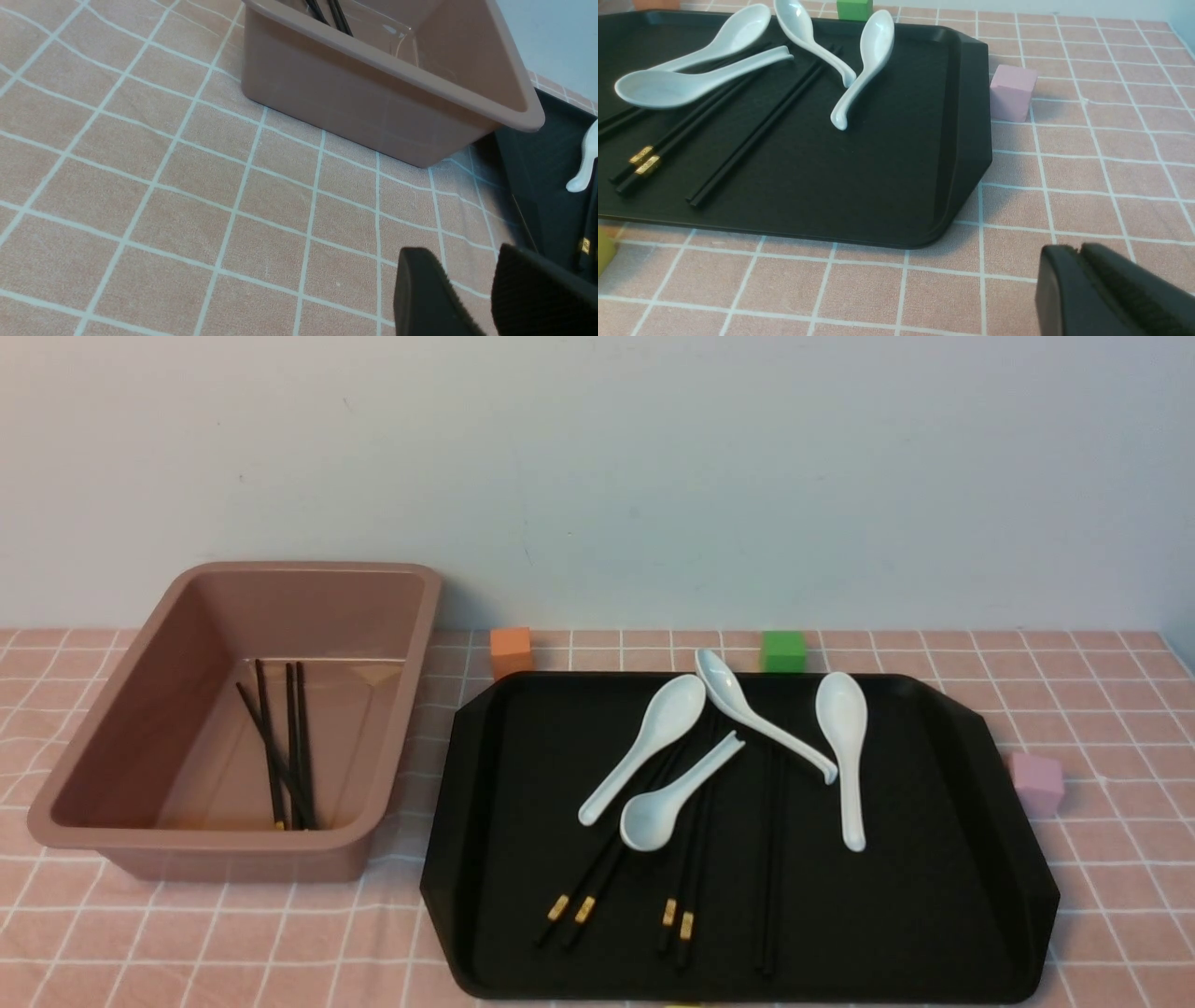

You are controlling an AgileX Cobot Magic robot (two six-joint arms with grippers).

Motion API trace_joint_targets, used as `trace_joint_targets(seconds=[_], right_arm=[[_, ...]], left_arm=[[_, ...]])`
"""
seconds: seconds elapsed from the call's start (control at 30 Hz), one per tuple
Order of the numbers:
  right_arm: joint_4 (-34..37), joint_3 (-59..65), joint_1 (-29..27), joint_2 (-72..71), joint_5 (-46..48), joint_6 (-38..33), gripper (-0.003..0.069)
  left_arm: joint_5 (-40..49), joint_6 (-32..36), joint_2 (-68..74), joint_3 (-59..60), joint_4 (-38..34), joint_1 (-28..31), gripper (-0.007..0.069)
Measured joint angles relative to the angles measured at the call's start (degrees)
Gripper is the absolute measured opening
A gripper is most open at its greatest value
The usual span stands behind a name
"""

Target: On pink tablecloth take chopsticks from black tray and put them in box.

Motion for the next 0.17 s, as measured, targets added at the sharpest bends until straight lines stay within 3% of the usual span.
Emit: trace_joint_targets(seconds=[0.17], right_arm=[[0.0, 0.0, 0.0, 0.0, 0.0, 0.0, 0.0073]], left_arm=[[0.0, 0.0, 0.0, 0.0, 0.0, 0.0, 0.0239]])
